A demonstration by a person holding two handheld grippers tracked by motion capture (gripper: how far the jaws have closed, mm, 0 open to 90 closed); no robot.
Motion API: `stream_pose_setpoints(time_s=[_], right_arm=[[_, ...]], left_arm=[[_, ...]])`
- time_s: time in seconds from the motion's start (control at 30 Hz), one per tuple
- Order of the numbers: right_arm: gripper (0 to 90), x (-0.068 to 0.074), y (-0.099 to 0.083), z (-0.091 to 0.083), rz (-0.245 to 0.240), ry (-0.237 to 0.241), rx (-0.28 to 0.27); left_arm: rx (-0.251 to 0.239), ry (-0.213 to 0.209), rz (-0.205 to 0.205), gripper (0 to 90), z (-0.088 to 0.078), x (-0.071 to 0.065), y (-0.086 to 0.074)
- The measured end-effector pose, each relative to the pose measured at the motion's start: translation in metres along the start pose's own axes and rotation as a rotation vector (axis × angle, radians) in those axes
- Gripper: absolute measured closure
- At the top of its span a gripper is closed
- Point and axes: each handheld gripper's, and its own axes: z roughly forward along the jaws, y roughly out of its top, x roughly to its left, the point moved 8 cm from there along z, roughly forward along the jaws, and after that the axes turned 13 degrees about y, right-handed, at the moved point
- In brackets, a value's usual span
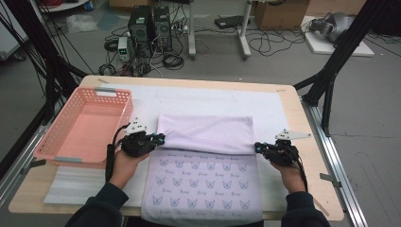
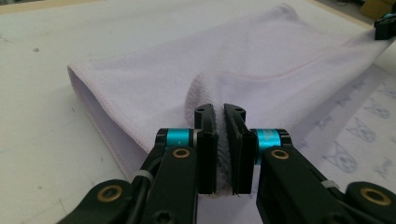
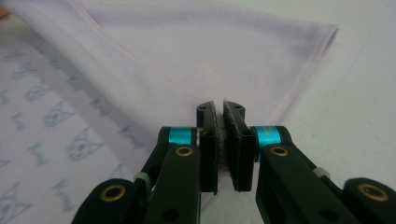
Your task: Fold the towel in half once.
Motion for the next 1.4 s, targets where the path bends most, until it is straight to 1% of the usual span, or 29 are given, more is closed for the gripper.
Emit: stream_pose_setpoints(time_s=[0.07,0.1,0.17,0.23,0.3,0.37,0.43,0.53,0.57,0.6,0.63,0.67,0.73,0.8,0.87,0.93,0.97,1.0,1.03,1.07,1.1,1.13,1.2,1.23,1.3,1.33,1.4], right_arm=[[84.3,0.008,-0.003,-0.003,-0.015,0.014,-0.001],[84.3,0.011,-0.005,-0.004,-0.021,0.016,0.007],[84.3,0.016,-0.009,-0.006,-0.032,0.020,0.013],[84.3,0.023,-0.012,-0.009,-0.045,0.035,0.014],[84.3,0.030,-0.014,-0.013,-0.055,0.045,0.011],[84.3,0.035,-0.015,-0.017,-0.071,0.051,0.005],[84.3,0.039,-0.017,-0.021,-0.076,0.064,-0.002],[84.3,0.046,-0.024,-0.025,-0.092,0.076,0.018],[84.3,0.049,-0.027,-0.026,-0.089,0.085,0.026],[84.3,0.051,-0.030,-0.027,-0.101,0.088,0.033],[84.3,0.053,-0.033,-0.028,-0.098,0.093,0.040],[84.4,0.055,-0.034,-0.029,-0.105,0.101,0.041],[84.4,0.060,-0.036,-0.032,-0.112,0.113,0.040],[84.3,0.066,-0.039,-0.034,-0.117,0.126,0.043],[84.3,0.071,-0.043,-0.035,-0.124,0.139,0.060],[84.2,0.074,-0.050,-0.034,-0.132,0.142,0.091],[84.0,0.075,-0.054,-0.033,-0.145,0.140,0.111],[83.2,0.075,-0.058,-0.033,-0.142,0.147,0.129],[81.4,0.076,-0.061,-0.033,-0.138,0.168,0.137],[78.6,0.076,-0.063,-0.034,-0.135,0.175,0.140],[75.5,0.076,-0.063,-0.035,-0.137,0.176,0.135],[72.0,0.075,-0.060,-0.038,-0.127,0.175,0.119],[67.4,0.071,-0.051,-0.043,-0.118,0.171,0.055],[65.2,0.068,-0.045,-0.046,-0.106,0.159,0.022],[64.0,0.060,-0.038,-0.048,-0.083,0.117,-0.006],[63.7,0.054,-0.035,-0.047,-0.078,0.089,-0.010],[62.5,0.042,-0.033,-0.041,-0.070,0.035,0.000]], left_arm=[[0.001,-0.010,-0.011,83.2,-0.005,0.000,-0.004],[0.001,-0.014,-0.021,82.8,-0.007,0.000,-0.006],[0.008,-0.016,-0.023,82.2,-0.011,0.000,-0.012],[0.020,-0.022,-0.042,82.0,-0.015,0.000,-0.018],[0.023,-0.032,-0.041,82.0,-0.019,-0.002,-0.023],[0.025,-0.042,-0.037,82.0,-0.023,-0.005,-0.027],[0.031,-0.047,-0.022,81.9,-0.024,-0.009,-0.032],[0.035,-0.066,-0.014,81.9,-0.029,-0.014,-0.035],[0.035,-0.068,-0.011,81.6,-0.031,-0.015,-0.036],[0.036,-0.069,-0.004,81.5,-0.034,-0.015,-0.037],[0.037,-0.069,0.001,81.5,-0.036,-0.016,-0.037],[0.039,-0.073,0.004,81.5,-0.039,-0.016,-0.038],[0.046,-0.063,0.005,80.3,-0.044,-0.015,-0.042],[0.058,-0.063,0.007,79.4,-0.049,-0.015,-0.046],[0.076,-0.065,0.018,79.3,-0.054,-0.017,-0.050],[0.103,-0.058,0.014,75.9,-0.056,-0.018,-0.056],[0.116,-0.052,0.011,71.8,-0.057,-0.017,-0.058],[0.121,-0.043,-0.004,65.0,-0.058,-0.015,-0.059],[0.119,-0.034,-0.022,57.7,-0.058,-0.012,-0.057],[0.104,-0.025,-0.043,52.2,-0.059,-0.010,-0.055],[0.088,-0.017,-0.058,48.7,-0.059,-0.007,-0.051],[0.070,-0.012,-0.075,46.5,-0.059,-0.004,-0.047],[0.049,-0.001,-0.100,44.5,-0.057,0.001,-0.040],[0.042,0.007,-0.105,43.4,-0.055,0.003,-0.037],[0.040,0.018,-0.108,42.7,-0.049,0.007,-0.030],[0.037,0.024,-0.104,42.7,-0.045,0.010,-0.026],[0.040,0.035,-0.116,42.7,-0.035,0.016,-0.019]])
